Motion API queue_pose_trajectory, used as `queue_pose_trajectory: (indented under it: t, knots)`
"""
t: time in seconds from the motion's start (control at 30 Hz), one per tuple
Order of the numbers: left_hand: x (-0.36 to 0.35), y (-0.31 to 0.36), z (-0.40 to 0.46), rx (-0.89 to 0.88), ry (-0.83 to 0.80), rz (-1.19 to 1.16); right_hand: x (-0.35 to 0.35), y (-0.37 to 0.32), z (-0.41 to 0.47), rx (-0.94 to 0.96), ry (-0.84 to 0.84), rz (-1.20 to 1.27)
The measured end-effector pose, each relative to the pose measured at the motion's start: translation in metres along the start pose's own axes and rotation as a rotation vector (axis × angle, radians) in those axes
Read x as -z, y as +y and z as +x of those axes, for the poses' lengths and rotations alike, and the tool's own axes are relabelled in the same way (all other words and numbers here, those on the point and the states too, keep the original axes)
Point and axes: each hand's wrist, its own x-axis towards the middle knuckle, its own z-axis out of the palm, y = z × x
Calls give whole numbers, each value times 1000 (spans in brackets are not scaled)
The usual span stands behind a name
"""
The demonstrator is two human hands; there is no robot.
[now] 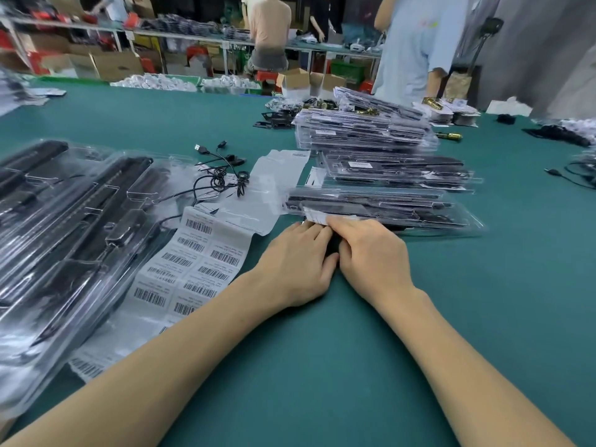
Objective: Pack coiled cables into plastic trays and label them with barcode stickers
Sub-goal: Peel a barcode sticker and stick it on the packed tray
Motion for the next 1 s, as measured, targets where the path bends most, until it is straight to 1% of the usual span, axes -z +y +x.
queue_pose_trajectory:
  t: [0.1, 0.17, 0.27, 0.4, 0.53, 0.67, 0.83, 0.93, 1.0]
  knots:
    - [1, -1, 0, -27, 4, 12, 0, 2, -1, 32, -143, -35]
    - [1, -2, 0, -45, -7, 28, -1, 1, 1, 26, -204, -95]
    - [1, -5, 0, -72, -12, 20, -1, 0, 1, 13, -254, -126]
    - [5, -13, -1, -98, -16, -70, -1, -4, 0, -3, -304, -45]
    - [7, -19, -3, -111, -40, -121, 0, -6, -1, -30, -316, 40]
    - [15, -28, -3, -137, -66, -169, -1, -7, -2, -47, -304, 53]
    - [27, -32, -1, -121, -87, -62, -2, -7, -2, -59, -312, 47]
    - [35, -35, 1, -58, -102, -2, -2, -9, -2, -48, -303, 19]
    - [40, -38, 1, -20, -159, 26, -1, -11, -2, -35, -319, -3]
